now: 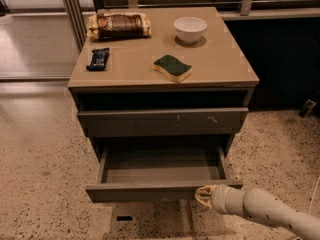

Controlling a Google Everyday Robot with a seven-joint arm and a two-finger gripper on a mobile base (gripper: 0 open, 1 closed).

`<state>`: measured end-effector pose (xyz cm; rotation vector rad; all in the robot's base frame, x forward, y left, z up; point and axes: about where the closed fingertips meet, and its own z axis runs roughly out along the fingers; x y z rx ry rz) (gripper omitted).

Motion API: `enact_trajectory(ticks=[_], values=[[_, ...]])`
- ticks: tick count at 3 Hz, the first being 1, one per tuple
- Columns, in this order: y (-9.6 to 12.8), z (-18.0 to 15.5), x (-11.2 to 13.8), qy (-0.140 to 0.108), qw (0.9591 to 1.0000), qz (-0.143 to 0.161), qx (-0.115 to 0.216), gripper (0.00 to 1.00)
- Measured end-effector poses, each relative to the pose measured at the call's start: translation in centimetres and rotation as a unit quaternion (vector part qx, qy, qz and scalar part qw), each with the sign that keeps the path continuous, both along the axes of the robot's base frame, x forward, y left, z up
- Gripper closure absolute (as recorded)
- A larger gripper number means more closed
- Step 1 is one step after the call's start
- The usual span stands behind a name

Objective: Close middle drawer

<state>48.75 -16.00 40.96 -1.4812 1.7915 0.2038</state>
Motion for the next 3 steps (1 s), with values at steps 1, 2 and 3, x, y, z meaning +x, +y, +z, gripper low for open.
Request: enact_trajectory(ticks=[1,2,3], values=[[-0.7,-0.4,2.0,-0.053,0.998,-0.021,0.025,1.0],[-1.1,-0.5,5.0,-0.09,0.9945,-0.029,0.044,1.0],[-1.4,-0.6,8.3,-0.108,0.9921,-0.034,0.053,1.0]])
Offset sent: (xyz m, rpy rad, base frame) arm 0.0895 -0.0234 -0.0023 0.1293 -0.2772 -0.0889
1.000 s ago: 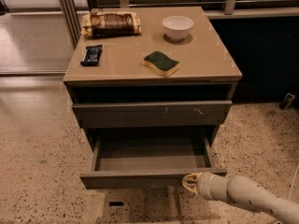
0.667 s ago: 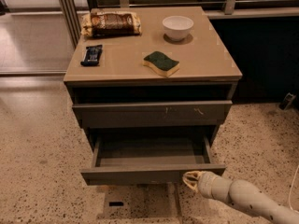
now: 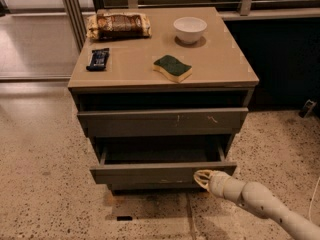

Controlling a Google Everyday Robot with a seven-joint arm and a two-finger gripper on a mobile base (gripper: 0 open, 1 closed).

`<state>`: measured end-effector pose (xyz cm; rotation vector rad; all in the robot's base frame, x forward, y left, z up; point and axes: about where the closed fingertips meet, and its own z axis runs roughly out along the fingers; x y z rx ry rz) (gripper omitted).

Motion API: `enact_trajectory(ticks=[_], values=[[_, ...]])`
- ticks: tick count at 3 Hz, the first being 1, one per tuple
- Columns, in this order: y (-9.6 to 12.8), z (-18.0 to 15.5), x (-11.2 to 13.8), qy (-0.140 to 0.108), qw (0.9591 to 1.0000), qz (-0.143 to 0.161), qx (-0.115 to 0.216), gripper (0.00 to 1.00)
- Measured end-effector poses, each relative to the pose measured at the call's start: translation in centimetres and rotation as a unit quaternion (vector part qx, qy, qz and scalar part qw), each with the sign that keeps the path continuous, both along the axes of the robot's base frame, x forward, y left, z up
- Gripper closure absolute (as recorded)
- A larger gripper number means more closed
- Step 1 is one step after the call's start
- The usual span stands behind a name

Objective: Close middle drawer

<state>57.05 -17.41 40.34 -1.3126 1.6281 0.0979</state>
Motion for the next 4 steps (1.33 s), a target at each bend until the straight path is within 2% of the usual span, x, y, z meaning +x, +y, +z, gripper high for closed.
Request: enact_trajectory(ticks=[1,3,4], values=[[-0.2,-0.2,3.4,-0.005,1.0,-0.003,-0.002,1.0],[0.3,-0.4,8.5,0.002,1.0,-0.002,-0.009,1.0],[0.4,-0.4,8.9,0.003,0.9999,-0.003,-0.013,1.0]])
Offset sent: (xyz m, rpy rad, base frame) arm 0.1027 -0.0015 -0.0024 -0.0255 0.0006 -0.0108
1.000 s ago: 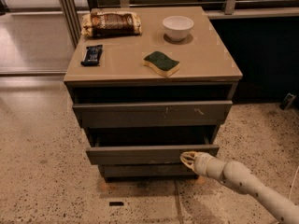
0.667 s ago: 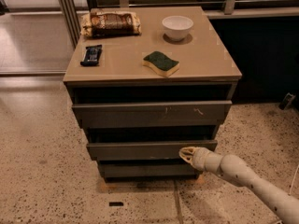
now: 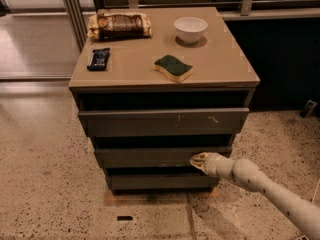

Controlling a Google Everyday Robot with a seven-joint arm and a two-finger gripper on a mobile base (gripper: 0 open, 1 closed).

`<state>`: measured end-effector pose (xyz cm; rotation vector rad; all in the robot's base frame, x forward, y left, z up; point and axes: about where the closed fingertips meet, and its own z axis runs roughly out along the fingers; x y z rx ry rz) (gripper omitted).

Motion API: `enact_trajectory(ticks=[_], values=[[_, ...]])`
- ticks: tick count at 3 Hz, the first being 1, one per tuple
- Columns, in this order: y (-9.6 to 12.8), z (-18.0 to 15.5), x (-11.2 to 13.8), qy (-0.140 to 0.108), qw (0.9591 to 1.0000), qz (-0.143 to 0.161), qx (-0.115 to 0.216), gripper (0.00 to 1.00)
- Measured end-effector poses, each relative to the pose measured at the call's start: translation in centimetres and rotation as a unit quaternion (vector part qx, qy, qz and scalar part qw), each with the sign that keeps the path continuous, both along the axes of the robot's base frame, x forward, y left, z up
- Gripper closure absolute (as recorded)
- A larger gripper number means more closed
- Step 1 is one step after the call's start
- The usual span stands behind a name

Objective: Close middle drawer

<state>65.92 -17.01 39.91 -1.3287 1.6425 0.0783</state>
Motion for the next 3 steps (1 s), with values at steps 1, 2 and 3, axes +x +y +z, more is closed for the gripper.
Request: enact_trajectory(ticks=[1,2,3], values=[[0.0,0.0,-0.1,0.0,1.0,0.0,0.0,1.0],[0.3,0.6,-2.9,0.037,0.9988,0.031,0.006,1.0],[0.9,2.5,-8.9,0.11,0.99,0.085,0.023,1.0]])
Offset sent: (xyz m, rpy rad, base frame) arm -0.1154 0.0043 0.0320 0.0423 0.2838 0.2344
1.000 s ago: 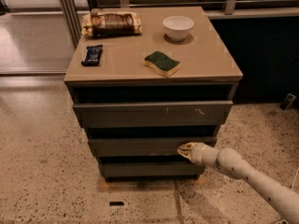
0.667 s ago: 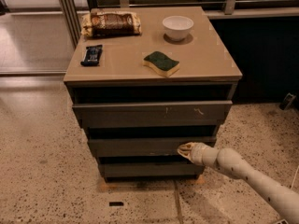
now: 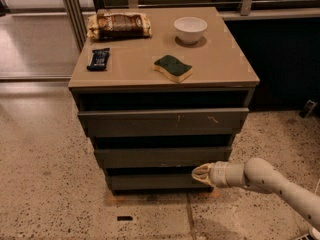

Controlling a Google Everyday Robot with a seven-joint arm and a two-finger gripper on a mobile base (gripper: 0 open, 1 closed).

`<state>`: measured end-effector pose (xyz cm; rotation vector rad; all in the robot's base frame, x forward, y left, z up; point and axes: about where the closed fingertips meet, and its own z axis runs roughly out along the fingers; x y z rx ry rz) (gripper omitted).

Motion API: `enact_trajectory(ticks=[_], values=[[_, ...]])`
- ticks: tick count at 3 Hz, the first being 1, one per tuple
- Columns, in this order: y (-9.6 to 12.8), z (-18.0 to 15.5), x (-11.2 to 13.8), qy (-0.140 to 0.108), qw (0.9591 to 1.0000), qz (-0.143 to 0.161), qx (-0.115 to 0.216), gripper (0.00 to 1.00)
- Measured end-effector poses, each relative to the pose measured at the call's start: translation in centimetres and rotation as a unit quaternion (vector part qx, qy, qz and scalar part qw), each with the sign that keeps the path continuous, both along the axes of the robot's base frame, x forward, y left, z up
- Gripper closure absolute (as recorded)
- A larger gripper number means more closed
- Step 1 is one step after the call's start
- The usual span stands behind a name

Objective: Close middle drawer

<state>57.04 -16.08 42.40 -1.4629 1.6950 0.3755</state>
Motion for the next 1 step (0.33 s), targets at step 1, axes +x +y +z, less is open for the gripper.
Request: enact_trajectory(ticks=[1], values=[[0.31,2.17,-4.07,0.076,0.9961,0.039,0.023,1.0]])
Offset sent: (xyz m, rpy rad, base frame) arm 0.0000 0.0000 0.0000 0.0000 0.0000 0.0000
